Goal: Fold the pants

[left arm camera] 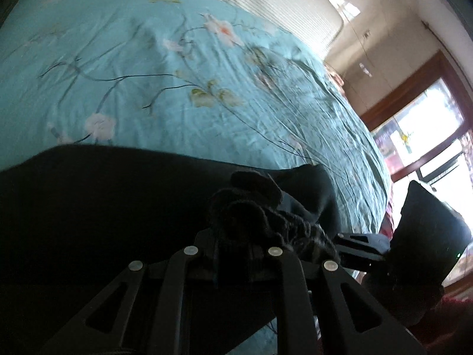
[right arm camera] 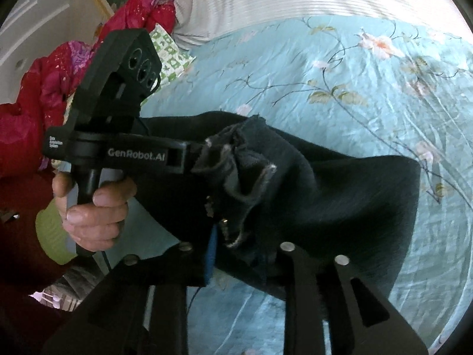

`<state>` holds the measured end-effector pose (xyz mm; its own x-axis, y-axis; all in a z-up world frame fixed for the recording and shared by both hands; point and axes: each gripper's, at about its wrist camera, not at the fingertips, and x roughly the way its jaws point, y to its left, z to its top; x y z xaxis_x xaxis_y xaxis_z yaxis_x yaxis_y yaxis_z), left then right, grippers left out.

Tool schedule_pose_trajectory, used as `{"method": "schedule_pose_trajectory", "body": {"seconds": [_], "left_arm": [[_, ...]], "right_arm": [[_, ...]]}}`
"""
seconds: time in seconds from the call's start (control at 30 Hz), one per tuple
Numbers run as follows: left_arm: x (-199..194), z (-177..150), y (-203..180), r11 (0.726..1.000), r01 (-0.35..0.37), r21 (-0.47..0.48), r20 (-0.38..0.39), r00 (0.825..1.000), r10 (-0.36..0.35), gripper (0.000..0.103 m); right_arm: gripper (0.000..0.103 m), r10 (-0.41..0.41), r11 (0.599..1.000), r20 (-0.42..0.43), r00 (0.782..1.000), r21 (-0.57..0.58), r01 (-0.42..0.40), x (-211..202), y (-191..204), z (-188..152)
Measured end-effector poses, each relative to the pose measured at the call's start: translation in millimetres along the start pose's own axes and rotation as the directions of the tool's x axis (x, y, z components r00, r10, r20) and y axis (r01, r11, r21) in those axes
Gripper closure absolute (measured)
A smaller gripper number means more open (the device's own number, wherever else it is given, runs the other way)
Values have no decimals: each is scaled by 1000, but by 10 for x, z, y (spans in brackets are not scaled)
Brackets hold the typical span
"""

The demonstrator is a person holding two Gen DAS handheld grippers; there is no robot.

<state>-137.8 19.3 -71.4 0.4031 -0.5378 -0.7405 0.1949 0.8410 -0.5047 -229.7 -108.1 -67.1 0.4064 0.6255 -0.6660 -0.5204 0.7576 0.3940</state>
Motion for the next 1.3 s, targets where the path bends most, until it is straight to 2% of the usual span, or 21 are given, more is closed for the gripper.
{"method": "schedule_pose_trajectory", "body": {"seconds": [0.1,0.2,0.47,0.63,0.8,0.9,1.17,1.3], "left_arm": [[-63,-69,18,999,-28,-16,18,999,29,89],[-122,-133,34,998,-47,-36,30,998,48,87],[-416,-321,143,991,-84,-102,77,993,92,87],[-661,-452,215,983,-97,-158,131,984,118,77],[-816,-571,281,972,-131,-195,150,975,162,73],[-921,-653,334,962,-150,-229,167,967,191,63],[-1272,-942,520,924,-157,-350,222,944,244,60],[-1496,-1135,652,891,-185,-414,234,925,300,54]], "right_arm": [[58,20,1000,-11,1000,-16,-20,35,54,-21],[53,28,999,-21,999,-35,-29,59,92,-33],[50,86,995,-60,994,-48,-89,59,171,-12],[50,122,990,-66,990,-60,-126,31,252,45],[50,132,987,-60,989,-86,-136,33,327,115],[50,136,986,-52,989,-92,-141,42,351,164],[50,173,980,-9,985,-95,-174,61,424,388],[49,180,976,-14,984,-118,-180,176,514,533]]}}
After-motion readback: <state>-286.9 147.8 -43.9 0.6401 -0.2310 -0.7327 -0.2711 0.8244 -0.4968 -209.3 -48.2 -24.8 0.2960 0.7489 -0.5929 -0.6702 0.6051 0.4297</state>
